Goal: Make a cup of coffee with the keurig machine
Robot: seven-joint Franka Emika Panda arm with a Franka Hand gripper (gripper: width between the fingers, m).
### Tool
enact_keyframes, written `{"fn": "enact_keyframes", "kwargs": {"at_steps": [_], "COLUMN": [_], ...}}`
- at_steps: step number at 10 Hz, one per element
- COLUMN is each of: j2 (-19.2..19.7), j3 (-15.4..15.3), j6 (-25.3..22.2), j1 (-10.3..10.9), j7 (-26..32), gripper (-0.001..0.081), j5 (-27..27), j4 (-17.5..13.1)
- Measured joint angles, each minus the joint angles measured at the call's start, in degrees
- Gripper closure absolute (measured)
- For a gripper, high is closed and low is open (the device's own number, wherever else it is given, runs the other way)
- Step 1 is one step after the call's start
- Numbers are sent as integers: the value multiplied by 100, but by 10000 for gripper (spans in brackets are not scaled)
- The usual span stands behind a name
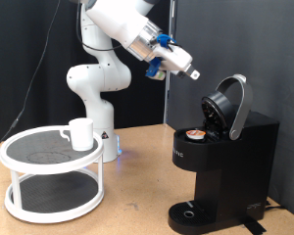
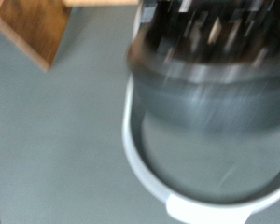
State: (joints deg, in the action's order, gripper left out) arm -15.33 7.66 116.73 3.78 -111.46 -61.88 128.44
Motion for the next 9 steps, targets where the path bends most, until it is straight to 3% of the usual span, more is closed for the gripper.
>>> {"fn": "enact_keyframes", "kwargs": {"at_steps": [2, 4, 7, 9], "j2": [3, 20, 56, 180], "j3": [-227, -538, -1132, -1404], "j6": [235, 455, 1272, 1411], "j1": [116, 163, 216, 205], "j7": [-368, -890, -1472, -1850], "gripper": [72, 72, 72, 72], "j5": [-446, -389, 42, 579], "j4": [-140, -324, -512, -701]}}
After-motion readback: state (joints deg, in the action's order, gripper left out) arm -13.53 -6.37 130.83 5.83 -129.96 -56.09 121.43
